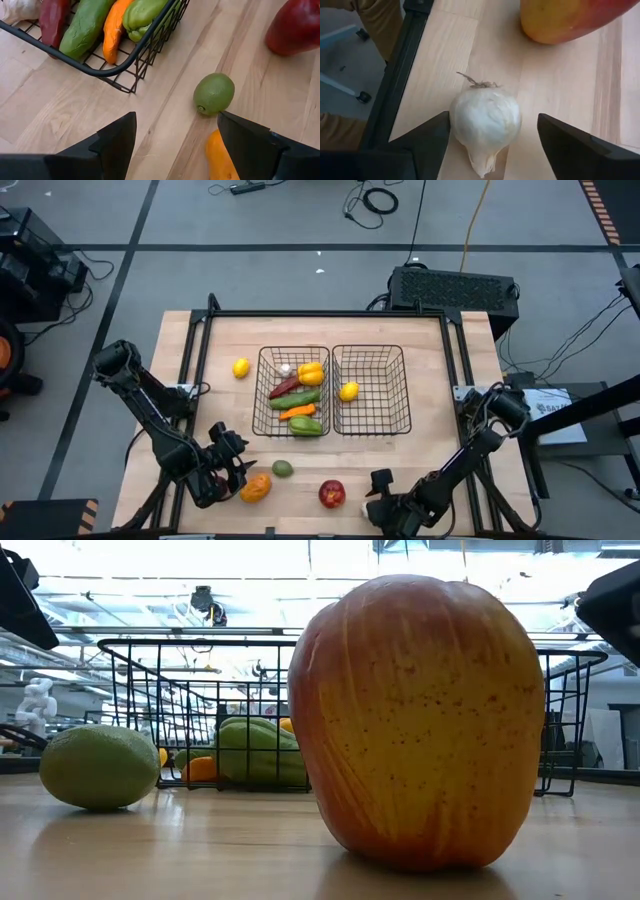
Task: Sort produce into baskets
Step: Put the white garlic into the left black wire basket
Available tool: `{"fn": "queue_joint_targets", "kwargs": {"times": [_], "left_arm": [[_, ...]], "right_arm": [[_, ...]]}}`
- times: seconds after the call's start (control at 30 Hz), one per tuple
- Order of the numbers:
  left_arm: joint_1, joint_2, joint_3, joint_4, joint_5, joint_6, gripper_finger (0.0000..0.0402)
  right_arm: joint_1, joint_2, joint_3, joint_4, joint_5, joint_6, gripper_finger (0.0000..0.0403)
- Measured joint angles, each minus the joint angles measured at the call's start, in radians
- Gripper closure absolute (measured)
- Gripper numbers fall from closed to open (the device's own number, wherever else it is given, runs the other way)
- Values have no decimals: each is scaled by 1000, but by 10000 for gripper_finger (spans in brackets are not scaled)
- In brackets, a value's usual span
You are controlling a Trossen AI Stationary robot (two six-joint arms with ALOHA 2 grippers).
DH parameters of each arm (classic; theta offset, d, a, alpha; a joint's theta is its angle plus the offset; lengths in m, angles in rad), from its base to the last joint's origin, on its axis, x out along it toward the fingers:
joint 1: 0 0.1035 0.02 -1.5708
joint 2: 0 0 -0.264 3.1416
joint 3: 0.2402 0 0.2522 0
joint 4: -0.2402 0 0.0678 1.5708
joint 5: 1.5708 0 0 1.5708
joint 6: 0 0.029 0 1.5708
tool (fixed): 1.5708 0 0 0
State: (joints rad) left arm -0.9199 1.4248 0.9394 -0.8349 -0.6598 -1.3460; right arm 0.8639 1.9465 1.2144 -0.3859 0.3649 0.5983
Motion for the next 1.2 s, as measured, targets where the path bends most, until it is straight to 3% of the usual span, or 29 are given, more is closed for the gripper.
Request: {"fn": "queue_joint_targets", "kwargs": {"times": [0.53, 0.83, 1.03, 1.2], "left_arm": [[0, 0, 0, 0, 0, 0, 117], [0, 0, 0, 0, 1, 0, 117], [0, 0, 0, 0, 1, 1, 117], [0, 0, 0, 12, 1, 25, 117]], "right_arm": [[-9, -10, 33, 32, -31, -17, 193], [-34, -10, 214, -176, -26, -125, 207], [-106, -11, 387, -325, 51, -345, 208], [-190, -11, 554, -379, 233, -670, 208]]}}
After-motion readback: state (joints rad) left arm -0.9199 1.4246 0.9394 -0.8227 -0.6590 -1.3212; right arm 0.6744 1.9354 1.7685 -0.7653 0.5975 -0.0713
